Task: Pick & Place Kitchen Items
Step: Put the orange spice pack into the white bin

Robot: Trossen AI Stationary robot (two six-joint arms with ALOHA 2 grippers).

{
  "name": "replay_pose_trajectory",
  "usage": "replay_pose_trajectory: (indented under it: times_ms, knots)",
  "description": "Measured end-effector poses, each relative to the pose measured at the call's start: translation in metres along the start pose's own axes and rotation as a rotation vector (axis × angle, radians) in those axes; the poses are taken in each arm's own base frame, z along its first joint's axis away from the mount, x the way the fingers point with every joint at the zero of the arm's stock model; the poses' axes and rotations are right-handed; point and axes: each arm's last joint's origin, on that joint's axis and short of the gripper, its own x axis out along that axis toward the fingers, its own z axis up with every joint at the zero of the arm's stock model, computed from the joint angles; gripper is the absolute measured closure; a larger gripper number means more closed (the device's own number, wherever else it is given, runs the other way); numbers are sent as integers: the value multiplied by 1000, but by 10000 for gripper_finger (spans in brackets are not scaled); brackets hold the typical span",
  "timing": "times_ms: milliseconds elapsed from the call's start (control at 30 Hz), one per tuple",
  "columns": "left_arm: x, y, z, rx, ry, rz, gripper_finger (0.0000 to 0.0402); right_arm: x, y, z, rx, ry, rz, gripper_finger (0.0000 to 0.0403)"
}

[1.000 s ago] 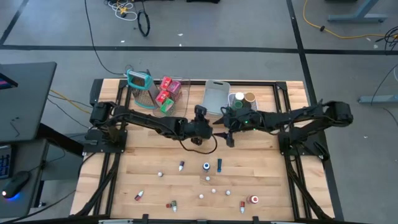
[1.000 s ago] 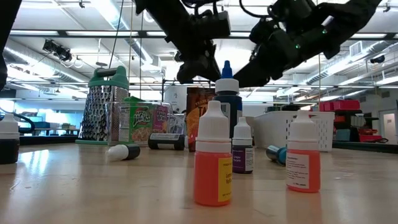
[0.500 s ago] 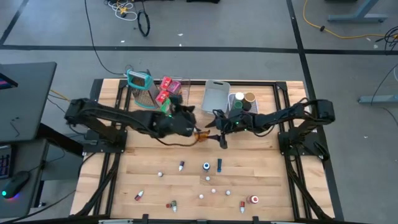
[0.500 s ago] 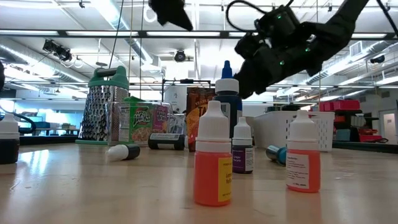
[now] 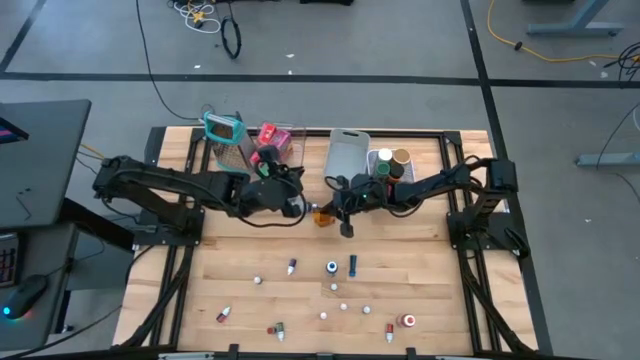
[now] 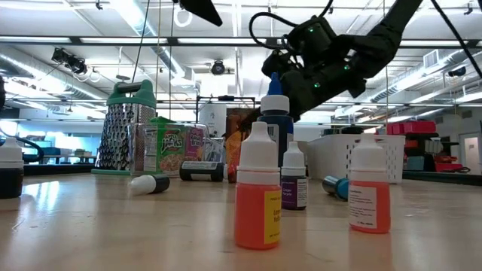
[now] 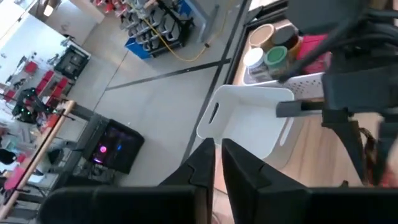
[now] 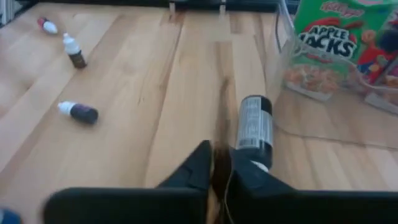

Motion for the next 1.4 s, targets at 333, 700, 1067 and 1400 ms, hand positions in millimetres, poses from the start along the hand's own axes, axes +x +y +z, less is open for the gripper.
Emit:
replay_pose_trajectory:
  times_ms: [333, 700, 1067, 1400]
  knots:
    - [0, -3, 6, -23, -68, -123, 366, -51, -1, 27, 4, 87, -164, 397]
    - [-1, -4, 13, 33, -157, -188, 366, -162, 17, 53, 270, -4, -549, 399]
    - [-1, -3, 15, 56, -169, -179, 365, -218, 26, 22, 563, 126, -812, 401]
    - [-1, -3, 14, 77, -171, -180, 367, -222, 27, 9, 694, 185, -915, 401]
